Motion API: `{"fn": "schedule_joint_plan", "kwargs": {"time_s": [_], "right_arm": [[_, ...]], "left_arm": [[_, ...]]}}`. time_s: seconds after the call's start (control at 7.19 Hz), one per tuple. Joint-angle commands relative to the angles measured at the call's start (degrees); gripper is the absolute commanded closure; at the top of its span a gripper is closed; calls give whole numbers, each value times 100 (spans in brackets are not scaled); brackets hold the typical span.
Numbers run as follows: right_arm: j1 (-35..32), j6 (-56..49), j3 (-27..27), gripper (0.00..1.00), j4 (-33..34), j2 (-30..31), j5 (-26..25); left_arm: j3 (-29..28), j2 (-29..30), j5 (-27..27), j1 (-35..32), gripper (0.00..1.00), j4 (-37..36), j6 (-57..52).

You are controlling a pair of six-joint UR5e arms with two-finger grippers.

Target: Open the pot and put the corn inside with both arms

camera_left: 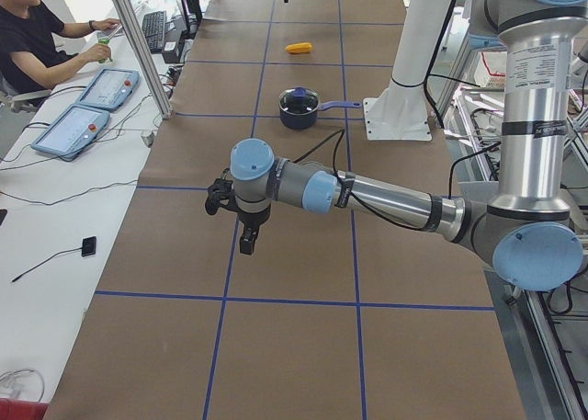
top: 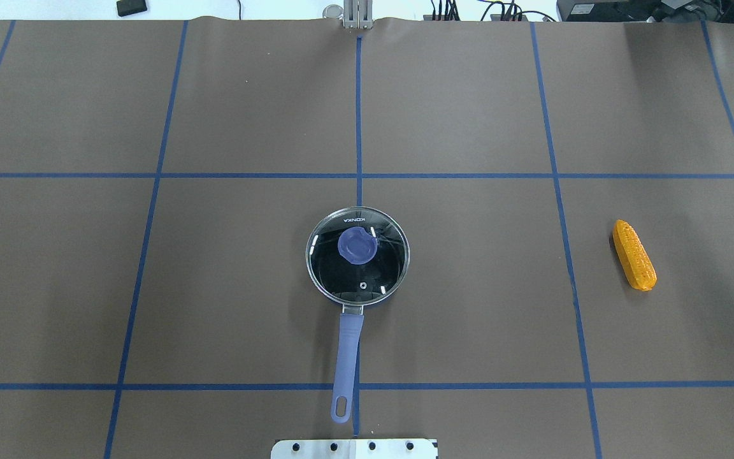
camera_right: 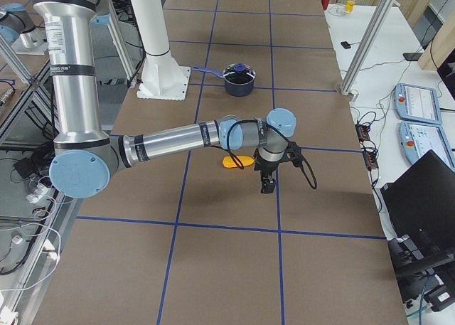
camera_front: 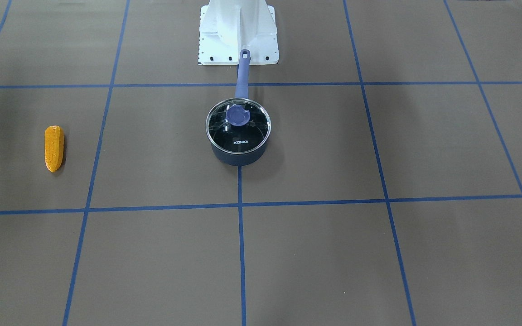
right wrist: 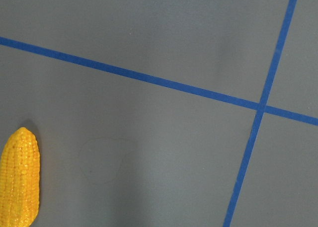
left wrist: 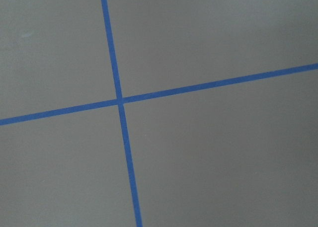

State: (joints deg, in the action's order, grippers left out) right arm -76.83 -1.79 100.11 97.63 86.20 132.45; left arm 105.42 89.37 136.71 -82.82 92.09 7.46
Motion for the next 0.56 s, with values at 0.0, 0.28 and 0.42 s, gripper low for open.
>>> {"fn": "schedule_joint_plan", "kwargs": {"time_s": [0.0, 0.28, 0.42], "right_arm": [[264, 47, 44, 0, -295, 2, 17], [475, 82, 35, 0, -333, 11, 26], [563, 82, 26, 0, -333, 2, -9]], "left_arm": [[48, 771, 14, 702, 1, -25, 1242], [66, 1518, -21, 1362, 1, -129, 2395], [57, 1870, -56, 1660, 0, -261, 2861]]}}
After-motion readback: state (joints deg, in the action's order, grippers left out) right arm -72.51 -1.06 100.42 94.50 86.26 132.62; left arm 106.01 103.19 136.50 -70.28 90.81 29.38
